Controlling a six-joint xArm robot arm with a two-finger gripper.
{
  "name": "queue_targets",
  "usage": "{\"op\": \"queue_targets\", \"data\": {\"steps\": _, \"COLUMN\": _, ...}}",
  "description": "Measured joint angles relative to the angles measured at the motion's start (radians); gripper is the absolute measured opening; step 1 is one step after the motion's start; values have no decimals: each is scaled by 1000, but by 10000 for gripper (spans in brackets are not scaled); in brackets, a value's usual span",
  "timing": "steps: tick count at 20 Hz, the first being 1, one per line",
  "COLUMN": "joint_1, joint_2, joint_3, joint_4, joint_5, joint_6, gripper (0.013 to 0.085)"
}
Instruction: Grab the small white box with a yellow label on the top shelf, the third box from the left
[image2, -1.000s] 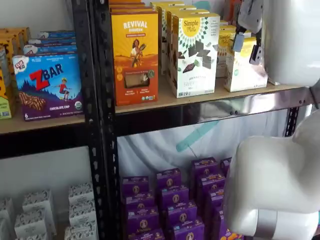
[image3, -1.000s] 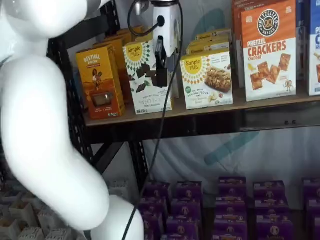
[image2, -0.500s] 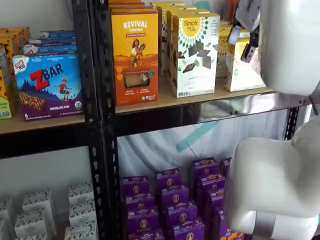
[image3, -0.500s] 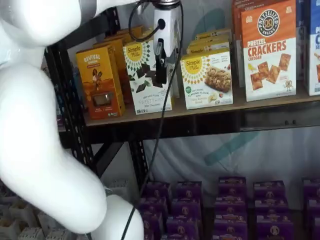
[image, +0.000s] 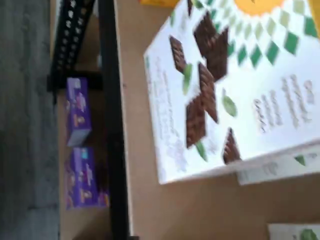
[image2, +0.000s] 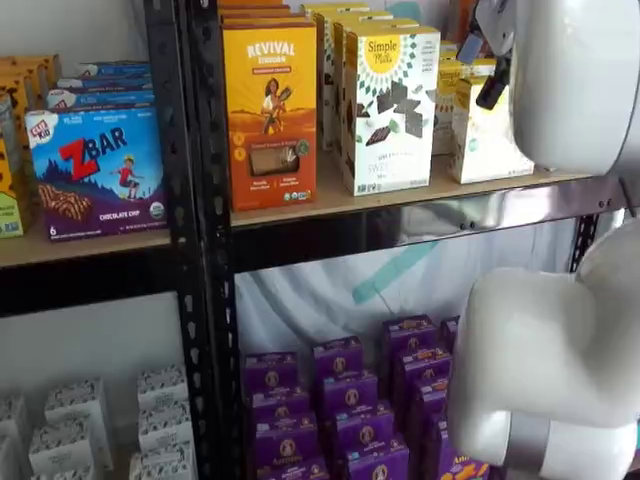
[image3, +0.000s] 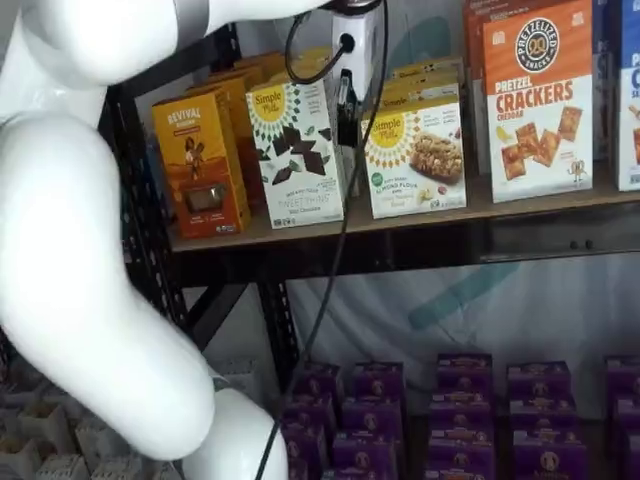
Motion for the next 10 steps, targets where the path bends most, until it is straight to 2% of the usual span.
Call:
{"op": "queue_targets", "data": {"steps": 6, "joint_1": 19, "joint_2": 76, "joint_3": -21, "joint_4": -42, "joint_5": -96, "joint_6": -24, "gripper": 850}}
{"op": "queue_targets", "data": {"steps": 10, "joint_1": 29, "joint_2": 127, "joint_3": -60, "joint_4": -80, "joint_5": -76, "joint_6": -20, "gripper": 850}}
